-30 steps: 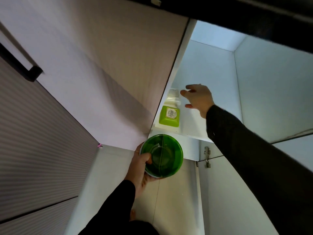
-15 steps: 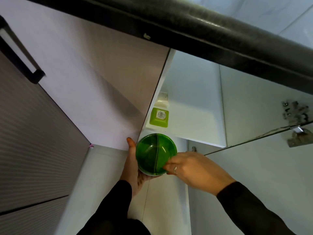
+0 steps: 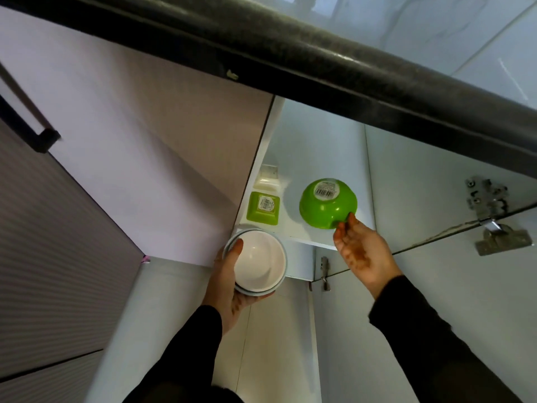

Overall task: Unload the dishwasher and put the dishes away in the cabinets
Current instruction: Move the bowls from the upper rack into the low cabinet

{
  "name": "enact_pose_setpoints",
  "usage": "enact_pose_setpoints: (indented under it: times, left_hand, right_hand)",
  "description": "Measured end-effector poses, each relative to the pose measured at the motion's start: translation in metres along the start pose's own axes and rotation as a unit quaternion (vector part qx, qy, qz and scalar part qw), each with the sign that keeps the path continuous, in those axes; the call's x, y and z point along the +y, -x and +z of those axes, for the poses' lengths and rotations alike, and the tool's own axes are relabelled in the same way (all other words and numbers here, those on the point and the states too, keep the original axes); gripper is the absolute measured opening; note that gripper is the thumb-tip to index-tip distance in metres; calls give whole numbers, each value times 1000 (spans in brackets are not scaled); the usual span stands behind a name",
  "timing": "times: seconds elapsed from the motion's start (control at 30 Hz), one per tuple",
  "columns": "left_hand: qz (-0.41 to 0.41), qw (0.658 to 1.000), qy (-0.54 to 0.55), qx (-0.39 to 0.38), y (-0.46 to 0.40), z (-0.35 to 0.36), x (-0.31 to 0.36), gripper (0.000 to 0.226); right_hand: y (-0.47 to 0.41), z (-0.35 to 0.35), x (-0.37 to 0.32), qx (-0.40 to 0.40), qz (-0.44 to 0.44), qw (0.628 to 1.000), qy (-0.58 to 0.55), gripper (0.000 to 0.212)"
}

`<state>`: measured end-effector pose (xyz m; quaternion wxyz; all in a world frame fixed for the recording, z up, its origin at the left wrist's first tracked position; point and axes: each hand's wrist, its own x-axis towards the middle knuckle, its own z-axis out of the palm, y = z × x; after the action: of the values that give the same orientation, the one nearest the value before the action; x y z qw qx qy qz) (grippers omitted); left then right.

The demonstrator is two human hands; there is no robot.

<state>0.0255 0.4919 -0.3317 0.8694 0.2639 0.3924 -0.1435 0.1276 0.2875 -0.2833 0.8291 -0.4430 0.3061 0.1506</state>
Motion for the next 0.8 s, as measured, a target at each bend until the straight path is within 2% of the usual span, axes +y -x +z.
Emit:
enact_pose_setpoints:
  times: [0.07,0.2,0.3,0.47,0.8]
  left_hand:
    - [11,1000,-20,-2,2,0,-2,21]
    - [13,999,-50,8,4,-5,-7,40]
    - [12,998,-64,17,2,-11,-8,45]
    - [6,998,-67,21,-2,-14,-3,49]
    - [2,998,-63,22,-5,-10,-2,49]
  right_hand:
    - [-28,0,1,14,40,997,-66,18]
    - [-68,12,10,13,52,991,-123,21]
    - [-83,27,17,13,47,988,-147,18]
    - [-95,44,22,56,26,995,-81,13]
    - [-106,47,25,94,22,995,-14,29]
